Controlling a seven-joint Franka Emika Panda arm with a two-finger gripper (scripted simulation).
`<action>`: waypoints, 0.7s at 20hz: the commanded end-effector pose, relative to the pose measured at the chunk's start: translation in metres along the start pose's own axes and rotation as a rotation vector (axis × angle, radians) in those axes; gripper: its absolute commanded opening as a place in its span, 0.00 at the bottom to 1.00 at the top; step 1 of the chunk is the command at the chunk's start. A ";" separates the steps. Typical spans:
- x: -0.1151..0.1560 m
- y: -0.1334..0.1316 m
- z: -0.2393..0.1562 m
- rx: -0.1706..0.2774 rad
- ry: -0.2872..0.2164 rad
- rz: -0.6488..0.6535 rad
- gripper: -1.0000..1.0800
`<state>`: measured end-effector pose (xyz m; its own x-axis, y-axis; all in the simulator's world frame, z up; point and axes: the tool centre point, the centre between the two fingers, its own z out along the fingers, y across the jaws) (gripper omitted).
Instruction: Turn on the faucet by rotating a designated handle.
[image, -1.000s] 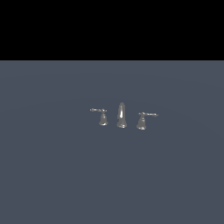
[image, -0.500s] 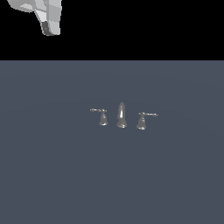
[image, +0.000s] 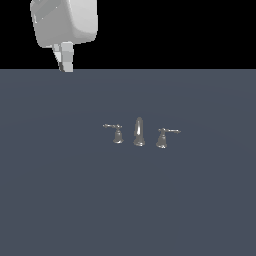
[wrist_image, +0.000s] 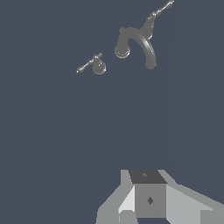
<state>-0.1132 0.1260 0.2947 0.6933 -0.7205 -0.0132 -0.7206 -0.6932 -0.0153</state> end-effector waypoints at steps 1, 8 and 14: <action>0.006 -0.011 0.012 0.002 0.000 0.050 0.00; 0.025 -0.036 0.042 0.002 0.001 0.180 0.00; 0.044 -0.056 0.068 0.002 0.003 0.292 0.00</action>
<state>-0.0493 0.1341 0.2337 0.4826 -0.8757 -0.0145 -0.8759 -0.4824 -0.0130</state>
